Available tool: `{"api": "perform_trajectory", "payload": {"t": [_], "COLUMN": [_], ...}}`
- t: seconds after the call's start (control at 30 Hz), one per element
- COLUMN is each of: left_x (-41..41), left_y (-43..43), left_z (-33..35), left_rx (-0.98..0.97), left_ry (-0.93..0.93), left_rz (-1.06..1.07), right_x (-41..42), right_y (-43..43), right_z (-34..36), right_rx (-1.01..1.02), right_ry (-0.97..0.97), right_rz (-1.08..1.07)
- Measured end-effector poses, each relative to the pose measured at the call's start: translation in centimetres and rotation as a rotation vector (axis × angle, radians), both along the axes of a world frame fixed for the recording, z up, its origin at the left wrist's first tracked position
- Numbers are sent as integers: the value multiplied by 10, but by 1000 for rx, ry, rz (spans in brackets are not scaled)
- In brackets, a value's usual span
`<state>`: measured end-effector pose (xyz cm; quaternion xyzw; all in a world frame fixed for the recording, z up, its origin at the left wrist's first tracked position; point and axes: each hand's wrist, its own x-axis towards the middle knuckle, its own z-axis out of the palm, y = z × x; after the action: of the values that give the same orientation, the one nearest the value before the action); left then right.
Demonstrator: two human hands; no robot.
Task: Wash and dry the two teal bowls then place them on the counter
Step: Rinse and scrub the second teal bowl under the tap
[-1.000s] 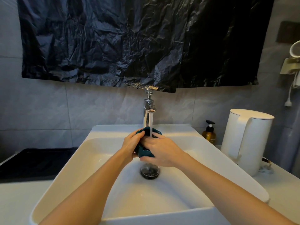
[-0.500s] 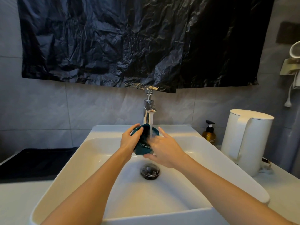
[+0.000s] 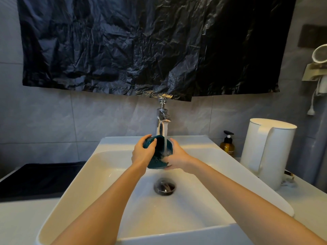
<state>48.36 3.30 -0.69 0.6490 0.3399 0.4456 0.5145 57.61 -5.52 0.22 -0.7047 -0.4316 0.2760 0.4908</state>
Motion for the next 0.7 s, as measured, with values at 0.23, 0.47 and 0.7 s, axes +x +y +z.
{"api": "perform_trajectory", "payload": {"t": [0.23,0.47,0.7], "left_x": [-4,-5,-6], "left_y": [1,0,-2], "left_z": [1,2,3], "left_rx": [72,88,110], "left_ry": [97,90,201], "left_rz": [14,32,-16], "right_x": [10,3,14], "right_y": [25,23,15], "right_z": [-18,-19,-13], "right_rx": [61,-13,58], "right_ry": [-38,-354,-450], "right_rz": [-271,-342,-250]}}
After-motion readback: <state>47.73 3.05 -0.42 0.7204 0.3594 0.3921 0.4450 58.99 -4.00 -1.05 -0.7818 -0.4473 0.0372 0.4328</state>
